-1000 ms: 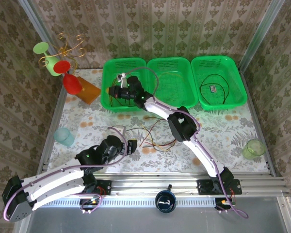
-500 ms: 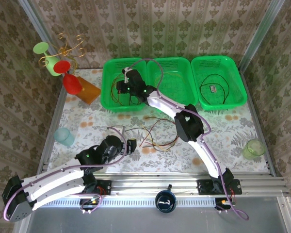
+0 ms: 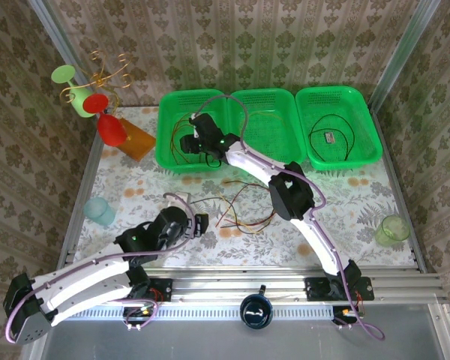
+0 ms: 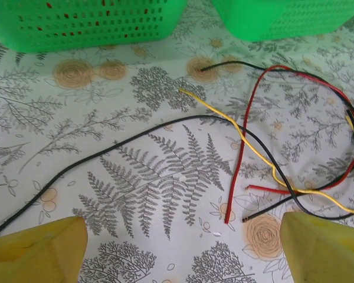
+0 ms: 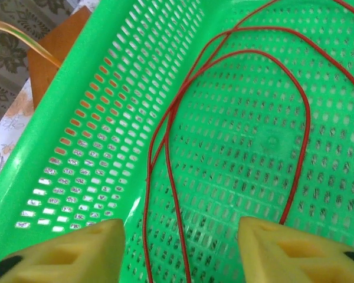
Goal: Untangle the cables
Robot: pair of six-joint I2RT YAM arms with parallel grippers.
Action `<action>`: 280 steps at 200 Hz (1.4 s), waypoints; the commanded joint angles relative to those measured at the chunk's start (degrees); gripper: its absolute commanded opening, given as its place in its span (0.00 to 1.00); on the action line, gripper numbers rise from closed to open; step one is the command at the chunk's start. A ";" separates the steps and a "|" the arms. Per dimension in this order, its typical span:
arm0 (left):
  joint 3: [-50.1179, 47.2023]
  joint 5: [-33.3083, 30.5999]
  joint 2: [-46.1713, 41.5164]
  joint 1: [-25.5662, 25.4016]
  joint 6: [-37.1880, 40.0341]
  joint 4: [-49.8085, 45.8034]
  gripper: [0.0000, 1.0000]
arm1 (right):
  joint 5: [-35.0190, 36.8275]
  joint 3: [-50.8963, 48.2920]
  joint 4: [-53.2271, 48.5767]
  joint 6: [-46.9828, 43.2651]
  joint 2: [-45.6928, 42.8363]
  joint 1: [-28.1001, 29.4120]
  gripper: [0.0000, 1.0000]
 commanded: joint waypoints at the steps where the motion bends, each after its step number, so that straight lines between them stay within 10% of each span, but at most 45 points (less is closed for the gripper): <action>1: 2.91 0.82 -0.03 1.85 0.18 -2.88 0.86 | 1.83 0.68 -3.77 -3.82 -7.94 0.25 0.67; 47: 3.65 3.22 -0.55 4.39 0.97 -3.55 0.86 | 3.52 -11.99 -5.38 -6.75 -23.29 0.17 0.90; 150: 1.42 8.96 5.68 5.54 -4.13 5.35 0.85 | 0.36 -67.53 5.40 -4.24 -57.99 0.00 0.72; 280: 0.06 8.37 5.88 5.67 -8.52 5.93 0.85 | -3.40 -78.13 16.18 8.84 -47.13 0.00 0.40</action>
